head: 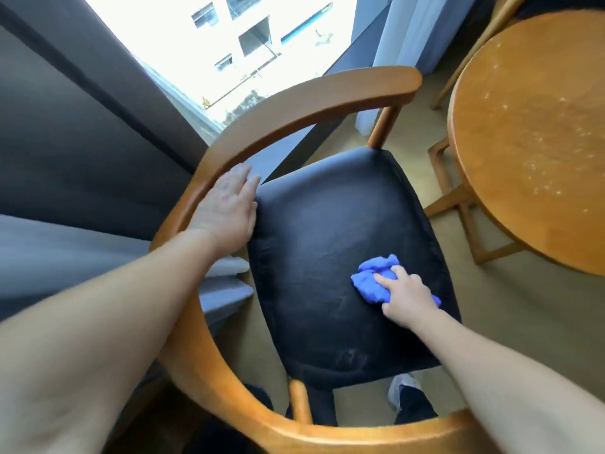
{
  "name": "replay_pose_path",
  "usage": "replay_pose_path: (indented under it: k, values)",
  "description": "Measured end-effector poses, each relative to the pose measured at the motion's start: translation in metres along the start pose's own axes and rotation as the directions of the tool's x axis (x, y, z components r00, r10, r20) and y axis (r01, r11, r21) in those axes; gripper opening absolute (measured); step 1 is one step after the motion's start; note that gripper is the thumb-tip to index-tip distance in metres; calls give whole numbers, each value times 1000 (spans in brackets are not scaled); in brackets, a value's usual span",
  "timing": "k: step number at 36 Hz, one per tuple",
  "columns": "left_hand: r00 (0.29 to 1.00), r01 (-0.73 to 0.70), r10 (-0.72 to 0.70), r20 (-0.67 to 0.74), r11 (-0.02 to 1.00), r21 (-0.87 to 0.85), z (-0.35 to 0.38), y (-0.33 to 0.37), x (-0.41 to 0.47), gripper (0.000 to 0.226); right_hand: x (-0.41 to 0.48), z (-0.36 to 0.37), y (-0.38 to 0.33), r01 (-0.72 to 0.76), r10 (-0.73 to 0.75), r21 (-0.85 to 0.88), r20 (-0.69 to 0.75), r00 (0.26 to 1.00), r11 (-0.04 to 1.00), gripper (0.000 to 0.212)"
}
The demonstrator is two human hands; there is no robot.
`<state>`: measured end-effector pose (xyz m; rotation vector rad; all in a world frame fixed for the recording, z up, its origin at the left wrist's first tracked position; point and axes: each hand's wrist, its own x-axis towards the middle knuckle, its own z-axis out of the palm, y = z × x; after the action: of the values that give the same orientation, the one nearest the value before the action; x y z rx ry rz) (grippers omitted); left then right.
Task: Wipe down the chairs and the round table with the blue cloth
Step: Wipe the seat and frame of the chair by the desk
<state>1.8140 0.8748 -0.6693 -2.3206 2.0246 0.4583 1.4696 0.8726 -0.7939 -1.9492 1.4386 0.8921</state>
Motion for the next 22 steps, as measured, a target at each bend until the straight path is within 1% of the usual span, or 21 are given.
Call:
replay_pose_path:
  k: [2,3,6,10,11,13,15,16,20,22]
  values:
    - [1000,-18,18,-6,999,-30,-2,12,-19,51,-15,-5,1,25,-28,36,94,995,999,64]
    - [1000,-17,17,-2,999,-43,-5,19,-30,50,-23,-9,2,36,-42,56,110,993,998,64]
    - [1000,15,-15,-5,997,-82,-19,40,-61,48,-47,-28,6,75,-82,133,41,996,988,68]
    - [998,54,-57,-21,991,-121,-44,78,-106,46,-84,-71,14,170,-166,310,-39,985,935,67]
    - [997,70,-75,-31,988,-136,-51,89,-117,46,-95,-84,16,206,-199,355,-57,978,912,63]
    - [992,91,-105,-73,980,-175,-64,113,-141,46,-118,-110,20,294,-269,435,-120,956,851,46]
    - [985,102,-129,-118,973,-209,-75,139,-165,46,-144,-136,22,368,-317,533,-187,930,762,24]
    - [980,107,-141,-141,969,-223,-80,152,-176,47,-156,-149,22,401,-341,573,-215,915,715,19]
    - [955,101,-166,-245,961,-258,-94,204,-214,48,-210,-190,23,454,-431,699,-226,873,552,25]
    - [933,78,-168,-320,958,-274,-101,228,-228,51,-231,-203,22,466,-484,723,-207,851,510,25]
